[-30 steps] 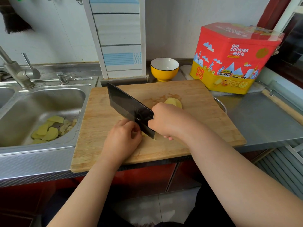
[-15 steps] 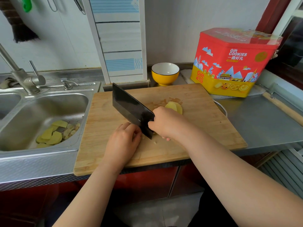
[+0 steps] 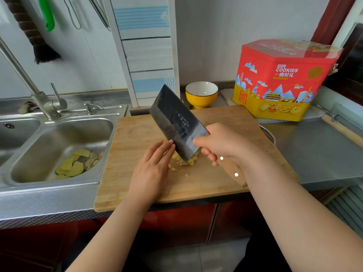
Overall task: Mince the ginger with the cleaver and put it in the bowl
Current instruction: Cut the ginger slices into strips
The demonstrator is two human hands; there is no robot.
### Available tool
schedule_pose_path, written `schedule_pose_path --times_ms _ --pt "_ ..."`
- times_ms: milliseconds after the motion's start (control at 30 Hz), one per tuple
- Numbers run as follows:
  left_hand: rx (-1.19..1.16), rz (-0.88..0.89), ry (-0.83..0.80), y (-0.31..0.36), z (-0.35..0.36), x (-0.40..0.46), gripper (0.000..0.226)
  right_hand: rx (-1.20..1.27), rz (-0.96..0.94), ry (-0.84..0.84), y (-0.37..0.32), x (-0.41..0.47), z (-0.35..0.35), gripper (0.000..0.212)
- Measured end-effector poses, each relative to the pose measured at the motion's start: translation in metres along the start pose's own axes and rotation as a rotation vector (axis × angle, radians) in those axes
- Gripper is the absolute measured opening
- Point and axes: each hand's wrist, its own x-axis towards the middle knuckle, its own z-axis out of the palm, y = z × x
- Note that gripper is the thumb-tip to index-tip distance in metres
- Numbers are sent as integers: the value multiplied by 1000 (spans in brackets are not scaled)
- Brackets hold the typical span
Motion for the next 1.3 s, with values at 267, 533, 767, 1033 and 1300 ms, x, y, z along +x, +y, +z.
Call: schedule_pose_path --times_ms 267,533,767,1033,1300 --pt "-24 17 84 7 -2 3 32 99 -13 64 8 -1 -22 16" --pt "-59 34 195 9 -10 17 28 123 -12 58 7 -1 -31 13" --pt "76 65 50 1 -2 15 27 200 -2 47 8 2 -39 6" --pt "-274 -343 247 -3 -30 32 9 -104 -14 -28 16 7 -54 10" --pt "-313 -381 120 -15 -71 146 36 -496 -89 -49 16 -8 -34 11"
